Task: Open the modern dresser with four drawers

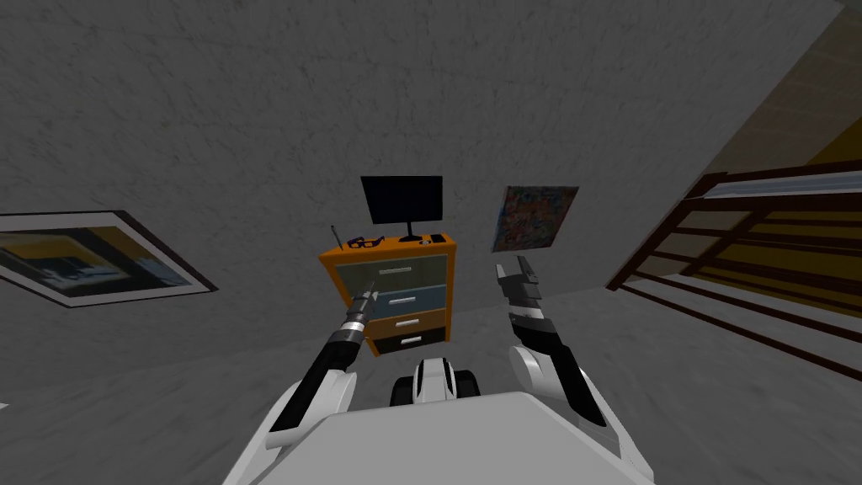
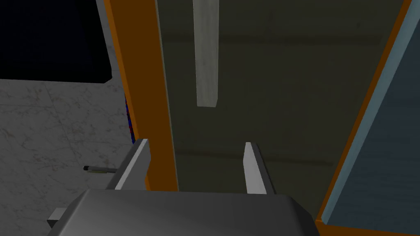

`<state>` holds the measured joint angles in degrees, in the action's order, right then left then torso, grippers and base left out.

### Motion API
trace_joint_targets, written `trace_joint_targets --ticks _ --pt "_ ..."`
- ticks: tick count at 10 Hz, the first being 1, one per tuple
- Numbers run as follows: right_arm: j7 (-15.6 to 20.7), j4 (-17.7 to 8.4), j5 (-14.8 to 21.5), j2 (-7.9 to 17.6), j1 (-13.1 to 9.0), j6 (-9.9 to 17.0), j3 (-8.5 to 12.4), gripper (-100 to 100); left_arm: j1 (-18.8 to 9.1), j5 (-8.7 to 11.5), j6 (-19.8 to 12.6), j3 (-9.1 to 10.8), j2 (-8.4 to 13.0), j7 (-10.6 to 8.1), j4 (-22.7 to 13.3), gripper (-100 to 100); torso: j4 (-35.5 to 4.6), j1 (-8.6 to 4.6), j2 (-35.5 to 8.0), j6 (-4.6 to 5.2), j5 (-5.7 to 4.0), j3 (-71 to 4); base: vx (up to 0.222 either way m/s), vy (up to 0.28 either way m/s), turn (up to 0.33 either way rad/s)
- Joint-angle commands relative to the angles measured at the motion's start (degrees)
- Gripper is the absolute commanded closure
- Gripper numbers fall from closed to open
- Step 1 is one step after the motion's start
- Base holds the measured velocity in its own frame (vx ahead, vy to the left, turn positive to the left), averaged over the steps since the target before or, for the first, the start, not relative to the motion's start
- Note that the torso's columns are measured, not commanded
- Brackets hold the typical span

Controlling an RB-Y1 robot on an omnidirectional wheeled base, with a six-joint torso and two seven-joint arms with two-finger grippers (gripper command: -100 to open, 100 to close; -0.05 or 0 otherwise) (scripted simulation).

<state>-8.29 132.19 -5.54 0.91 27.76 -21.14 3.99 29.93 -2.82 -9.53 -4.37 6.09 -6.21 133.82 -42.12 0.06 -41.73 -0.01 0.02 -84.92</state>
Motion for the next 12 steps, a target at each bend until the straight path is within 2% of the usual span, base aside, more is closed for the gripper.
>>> trace_joint_targets --ticks 1,2,3,4,5,6,7,8,12 --pt "0.0 0.0 0.0 0.0 0.0 0.0 0.0 0 0.4 0.1 -1.5 0.13 0.4 -0.19 1.6 -100 0.0 -0.02 -0.1 0.00 0.00 0.1 0.188 0.018 -0.017" --pt "0.0 0.0 0.0 0.0 0.0 0.0 0.0 0 0.7 0.1 -2.3 0.20 0.8 -0.27 2.3 -100 -0.1 -0.05 -0.2 0.00 -0.01 0.1 0.194 0.014 -0.016" --pt "0.0 0.0 0.0 0.0 0.0 0.0 0.0 0 0.8 0.1 -3.1 0.27 -1.1 -0.34 2.8 -100 -0.1 -0.08 -0.4 0.00 -0.02 0.3 0.181 -0.002 -0.021" --pt "0.0 0.0 0.0 0.0 0.0 0.0 0.0 0 0.8 0.1 -3.2 0.28 -2.0 -0.35 2.8 -100 -0.2 -0.14 -0.6 0.01 -0.04 0.4 0.127 0.002 -0.009" --pt "0.0 0.0 0.0 0.0 0.0 0.0 0.0 0 0.8 0.1 -2.9 0.29 -1.3 -0.34 2.6 -100 -0.2 -0.10 -0.8 0.01 -0.03 0.5 0.049 0.003 0.000" --pt "0.0 0.0 0.0 0.0 0.0 0.0 0.0 0 1.3 0.1 -4.3 0.34 -1.4 -0.45 4.4 -100 -0.3 -0.06 -1.0 0.01 -0.02 0.6 0.106 0.002 -0.030" --pt "0.0 0.0 0.0 0.0 0.0 0.0 0.0 0 0.9 0.1 -3.7 0.34 -1.4 -0.39 3.7 -100 -0.2 -0.05 -0.7 0.01 -0.02 0.4 0.064 0.002 -0.006" --pt "0.0 0.0 0.0 0.0 0.0 0.0 0.0 0 0.9 0.1 -4.0 0.34 -1.4 -0.40 3.8 100 -0.2 -0.05 -0.6 0.00 -0.01 0.4 0.008 0.000 0.002" --pt "0.0 0.0 0.0 0.0 0.0 0.0 0.0 0 2.9 0.2 -4.0 -0.33 -0.7 -0.65 5.9 100 -0.2 -0.04 -0.8 -0.04 0.03 0.6 -0.175 -0.022 0.021"
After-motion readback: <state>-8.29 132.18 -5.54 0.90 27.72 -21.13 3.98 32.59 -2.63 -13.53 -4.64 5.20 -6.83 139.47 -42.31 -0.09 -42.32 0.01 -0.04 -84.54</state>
